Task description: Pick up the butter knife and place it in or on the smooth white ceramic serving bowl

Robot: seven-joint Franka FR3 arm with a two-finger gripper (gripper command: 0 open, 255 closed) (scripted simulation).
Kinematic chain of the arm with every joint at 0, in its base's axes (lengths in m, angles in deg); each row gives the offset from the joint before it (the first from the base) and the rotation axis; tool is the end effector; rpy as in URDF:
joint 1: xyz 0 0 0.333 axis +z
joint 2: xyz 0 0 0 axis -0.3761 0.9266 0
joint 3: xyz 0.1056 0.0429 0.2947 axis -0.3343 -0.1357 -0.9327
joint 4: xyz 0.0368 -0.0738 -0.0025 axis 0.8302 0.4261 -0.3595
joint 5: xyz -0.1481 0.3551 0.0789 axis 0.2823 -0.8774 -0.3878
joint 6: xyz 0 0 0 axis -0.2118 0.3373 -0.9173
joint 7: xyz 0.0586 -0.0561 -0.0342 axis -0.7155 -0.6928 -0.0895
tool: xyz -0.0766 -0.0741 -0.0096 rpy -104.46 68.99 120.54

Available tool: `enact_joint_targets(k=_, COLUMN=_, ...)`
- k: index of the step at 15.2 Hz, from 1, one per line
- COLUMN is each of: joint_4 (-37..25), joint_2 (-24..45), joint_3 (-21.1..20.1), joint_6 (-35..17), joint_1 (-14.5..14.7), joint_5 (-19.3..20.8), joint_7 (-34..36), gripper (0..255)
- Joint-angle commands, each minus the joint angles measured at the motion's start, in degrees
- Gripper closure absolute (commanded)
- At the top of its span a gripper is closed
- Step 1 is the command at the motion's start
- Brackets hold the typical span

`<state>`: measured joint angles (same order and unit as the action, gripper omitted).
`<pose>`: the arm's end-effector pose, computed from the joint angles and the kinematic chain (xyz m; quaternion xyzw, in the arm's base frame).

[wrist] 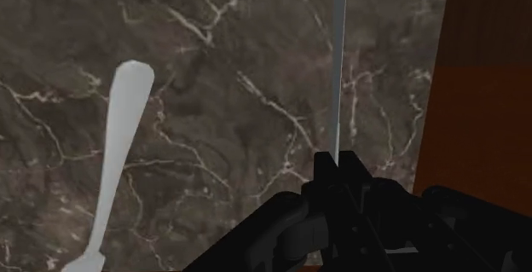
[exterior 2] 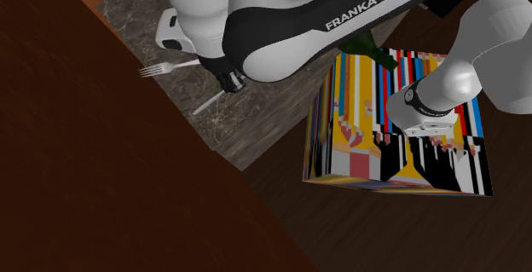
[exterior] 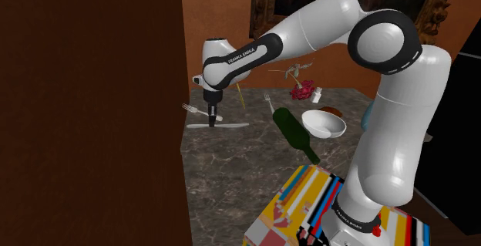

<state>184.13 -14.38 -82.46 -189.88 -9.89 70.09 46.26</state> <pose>0.5689 0.0964 0.3899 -0.9091 -0.4158 -0.0245 0.0094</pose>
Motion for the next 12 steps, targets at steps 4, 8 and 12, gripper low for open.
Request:
enact_joint_targets(k=4, joint_4=-2.02, joint_2=-1.62, joint_3=0.01, joint_6=3.66, joint_1=0.03, joint_5=0.2, joint_7=0.25, gripper=255)
enact_joint_targets(k=8, joint_4=-3.88, joint_2=-2.67, joint_3=0.03, joint_6=6.57, joint_1=0.03, joint_5=0.33, joint_7=0.4, gripper=255)
enact_joint_targets(k=12, joint_4=-5.95, joint_2=-3.54, joint_3=0.04, joint_6=9.5, joint_1=0.03, joint_5=0.44, joint_7=0.53, gripper=255)
